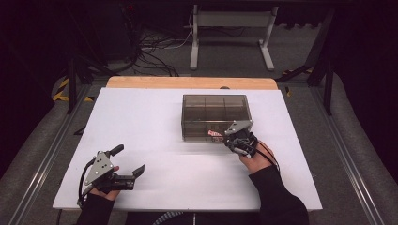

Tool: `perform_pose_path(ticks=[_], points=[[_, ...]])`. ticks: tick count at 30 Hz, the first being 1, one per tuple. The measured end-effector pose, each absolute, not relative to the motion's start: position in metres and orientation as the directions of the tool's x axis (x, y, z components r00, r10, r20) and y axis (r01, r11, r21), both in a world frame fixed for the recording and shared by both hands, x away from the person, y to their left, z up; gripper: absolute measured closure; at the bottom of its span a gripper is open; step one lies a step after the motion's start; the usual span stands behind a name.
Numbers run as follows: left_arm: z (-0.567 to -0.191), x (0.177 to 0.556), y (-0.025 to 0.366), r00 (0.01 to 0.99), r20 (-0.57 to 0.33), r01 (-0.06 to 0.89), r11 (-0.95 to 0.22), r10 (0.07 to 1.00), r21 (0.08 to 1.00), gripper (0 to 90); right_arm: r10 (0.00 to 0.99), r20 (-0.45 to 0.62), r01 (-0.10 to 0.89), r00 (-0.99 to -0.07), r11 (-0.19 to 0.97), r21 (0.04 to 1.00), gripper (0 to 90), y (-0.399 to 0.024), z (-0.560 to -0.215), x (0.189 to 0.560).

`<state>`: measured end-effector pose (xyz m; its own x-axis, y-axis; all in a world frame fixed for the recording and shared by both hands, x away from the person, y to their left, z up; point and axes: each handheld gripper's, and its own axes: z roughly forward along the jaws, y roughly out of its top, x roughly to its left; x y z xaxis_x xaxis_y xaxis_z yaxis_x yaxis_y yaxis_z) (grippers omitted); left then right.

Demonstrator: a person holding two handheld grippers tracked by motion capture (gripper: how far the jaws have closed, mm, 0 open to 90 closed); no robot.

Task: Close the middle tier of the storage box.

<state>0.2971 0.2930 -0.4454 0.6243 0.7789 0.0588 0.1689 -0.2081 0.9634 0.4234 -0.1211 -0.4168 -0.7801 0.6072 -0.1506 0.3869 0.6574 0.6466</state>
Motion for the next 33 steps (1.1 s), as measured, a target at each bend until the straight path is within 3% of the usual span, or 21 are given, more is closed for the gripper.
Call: perform_pose_path(ticks=[33], points=[[-0.447,0.29,0.3,0.609,0.042,0.194,-0.201,0.792,0.96,0.0,0.682,-0.153,0.407,-0.715,0.584,0.703,90.0,-0.122,-0.424,0.44]])
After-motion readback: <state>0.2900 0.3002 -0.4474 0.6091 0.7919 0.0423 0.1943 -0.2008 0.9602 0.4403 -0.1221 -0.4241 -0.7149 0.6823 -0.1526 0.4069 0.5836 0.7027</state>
